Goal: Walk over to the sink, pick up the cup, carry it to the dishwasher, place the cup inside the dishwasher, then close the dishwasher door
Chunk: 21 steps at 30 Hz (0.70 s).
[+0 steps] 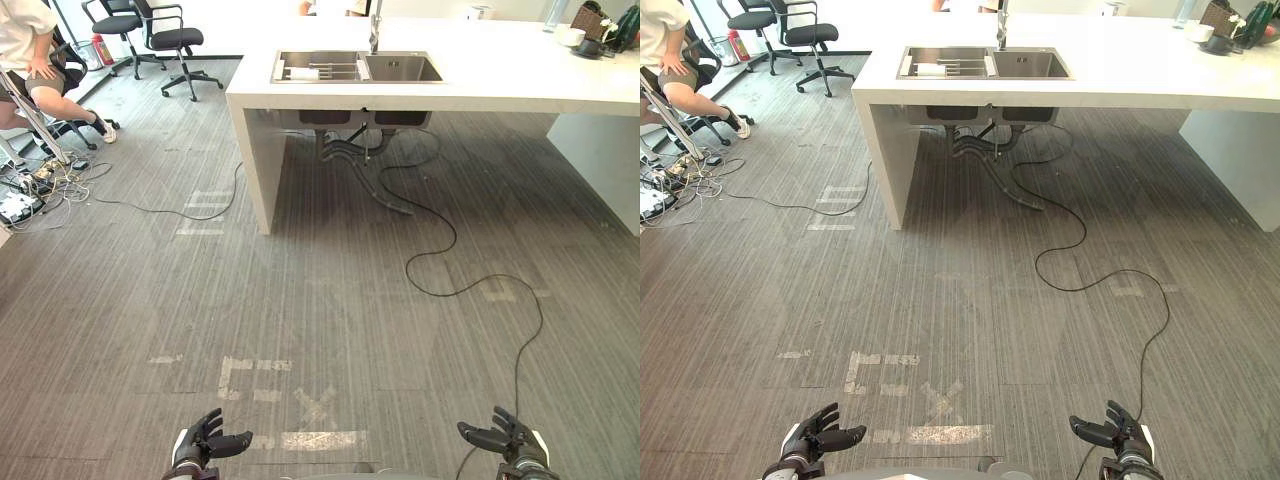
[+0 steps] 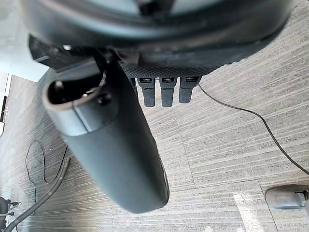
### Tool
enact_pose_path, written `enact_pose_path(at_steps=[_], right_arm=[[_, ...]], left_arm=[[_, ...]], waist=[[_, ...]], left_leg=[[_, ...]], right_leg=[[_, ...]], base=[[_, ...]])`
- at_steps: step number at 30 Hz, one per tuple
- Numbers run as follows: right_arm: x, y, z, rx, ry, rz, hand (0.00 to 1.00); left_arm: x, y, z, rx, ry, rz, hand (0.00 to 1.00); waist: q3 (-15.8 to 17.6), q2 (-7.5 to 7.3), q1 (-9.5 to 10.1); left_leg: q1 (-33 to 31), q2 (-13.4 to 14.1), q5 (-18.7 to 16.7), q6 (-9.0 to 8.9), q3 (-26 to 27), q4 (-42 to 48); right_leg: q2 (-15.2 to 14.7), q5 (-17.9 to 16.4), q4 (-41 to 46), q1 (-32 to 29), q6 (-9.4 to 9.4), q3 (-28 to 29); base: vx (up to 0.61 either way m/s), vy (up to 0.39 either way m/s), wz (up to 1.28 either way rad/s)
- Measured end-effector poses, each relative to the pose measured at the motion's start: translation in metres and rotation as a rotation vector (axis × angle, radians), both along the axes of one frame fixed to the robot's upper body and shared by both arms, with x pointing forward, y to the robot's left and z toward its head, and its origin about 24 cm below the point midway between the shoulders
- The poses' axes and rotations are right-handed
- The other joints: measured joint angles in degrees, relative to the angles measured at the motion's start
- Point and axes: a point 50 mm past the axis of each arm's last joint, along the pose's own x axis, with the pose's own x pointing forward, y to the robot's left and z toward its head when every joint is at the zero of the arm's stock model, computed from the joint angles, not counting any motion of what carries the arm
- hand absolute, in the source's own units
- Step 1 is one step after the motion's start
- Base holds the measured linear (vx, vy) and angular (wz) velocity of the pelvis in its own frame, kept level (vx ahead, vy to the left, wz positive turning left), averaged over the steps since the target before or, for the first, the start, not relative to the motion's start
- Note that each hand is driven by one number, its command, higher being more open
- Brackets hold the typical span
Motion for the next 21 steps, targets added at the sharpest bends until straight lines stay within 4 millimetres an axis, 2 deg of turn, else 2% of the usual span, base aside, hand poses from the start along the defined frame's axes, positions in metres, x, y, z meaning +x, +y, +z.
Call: enact_pose_path(at_steps=[21], right_arm=[[-0.0024,-0.0019,-0.0003,0.004,0.000,-0.023,0.90]], left_arm=[[0.0013,0.0004,0.0007,-0.017,-0.016,0.031,0.90]], waist=[[-0.34,0.60,-0.67]], left_leg=[[-1.49,0.14,-0.28,-0.35,-0.16,-0.21]], right_leg=[[0.14,-0.20,-0.15,-1.26,-0.19,-0.27]], base=[[0.00,0.000,0.00]])
